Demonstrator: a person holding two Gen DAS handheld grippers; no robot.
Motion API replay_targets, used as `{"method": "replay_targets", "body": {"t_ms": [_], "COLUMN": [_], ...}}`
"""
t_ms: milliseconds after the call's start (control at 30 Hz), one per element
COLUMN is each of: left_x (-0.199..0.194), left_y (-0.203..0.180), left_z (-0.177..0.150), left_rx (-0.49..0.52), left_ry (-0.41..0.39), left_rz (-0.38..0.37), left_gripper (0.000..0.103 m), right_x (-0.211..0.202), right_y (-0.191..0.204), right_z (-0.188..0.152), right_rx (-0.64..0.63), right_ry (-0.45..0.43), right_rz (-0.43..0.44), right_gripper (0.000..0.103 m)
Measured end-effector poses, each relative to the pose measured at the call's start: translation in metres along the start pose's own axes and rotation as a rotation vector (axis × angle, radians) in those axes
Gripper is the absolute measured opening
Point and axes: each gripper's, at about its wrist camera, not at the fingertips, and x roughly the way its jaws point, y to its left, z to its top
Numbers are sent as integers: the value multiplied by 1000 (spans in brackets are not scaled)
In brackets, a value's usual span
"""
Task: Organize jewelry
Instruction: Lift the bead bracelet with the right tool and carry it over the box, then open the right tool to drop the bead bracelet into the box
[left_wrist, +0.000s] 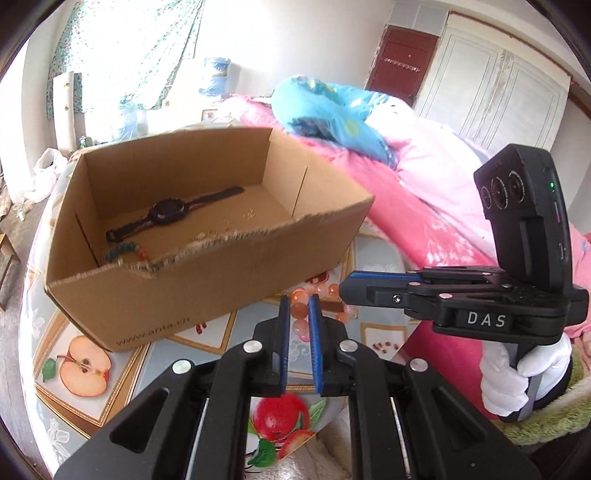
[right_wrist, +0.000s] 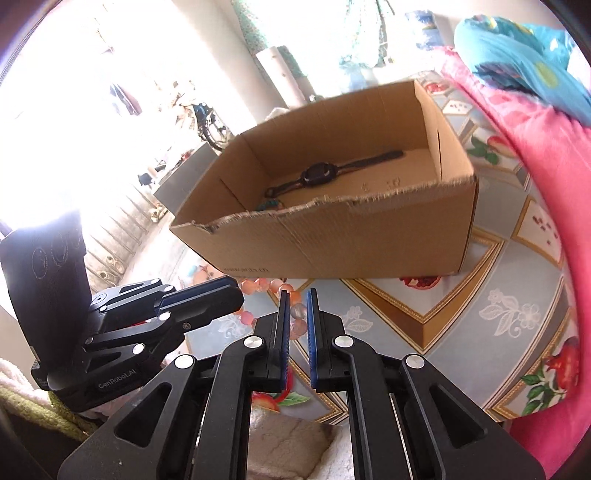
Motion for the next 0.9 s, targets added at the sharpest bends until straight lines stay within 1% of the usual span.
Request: {"method": "replay_targets", "body": {"t_ms": [133, 200, 300, 367, 400, 467, 533, 600, 667, 700, 733, 800, 833, 900], "left_x": [-23, -25, -8, 16, 30, 58, 85, 108, 126, 132, 138, 141, 142, 140], "left_y": [1, 9, 24, 36, 42, 54, 63, 69, 77, 80, 80, 81, 81, 82], "left_z": [41, 63, 94, 110, 117, 124, 125, 121, 115, 113, 110, 106, 105, 103], "left_rx": [3, -2, -13, -32, -48, -80, -100, -124, -164, -172, -169, -166, -165, -170], "left_ry": [-89, -116, -92, -27, 15, 105, 188, 267, 338, 365, 385, 400, 402, 402], "left_rz": [-67, -90, -82, -83, -97, -118, -130, -128, -124, -121, -114, -114, -115, -117], "left_gripper": [9, 9, 9, 9, 9, 9, 9, 9, 10, 10, 10, 14, 20, 22], "right_x": [-34, -40, -25, 2, 13, 36, 55, 69, 79, 85, 86, 85, 84, 81], "right_y": [13, 15, 14, 7, 1, -8, -17, -24, -26, -28, -28, -23, -22, -19], "right_z": [27, 47, 79, 96, 103, 111, 114, 114, 112, 110, 109, 107, 106, 105], "right_rx": [-40, -70, -93, -71, -65, -68, -74, -93, -116, -123, -127, -145, -154, -167], "right_ry": [-85, -117, -113, -59, -28, 46, 128, 200, 253, 278, 283, 288, 279, 261], "right_rz": [31, 48, 40, 38, 30, -4, -20, -63, -96, -112, -116, -112, -124, -136], "right_gripper": [7, 7, 7, 7, 7, 7, 7, 7, 7, 4, 4, 6, 9, 12]}}
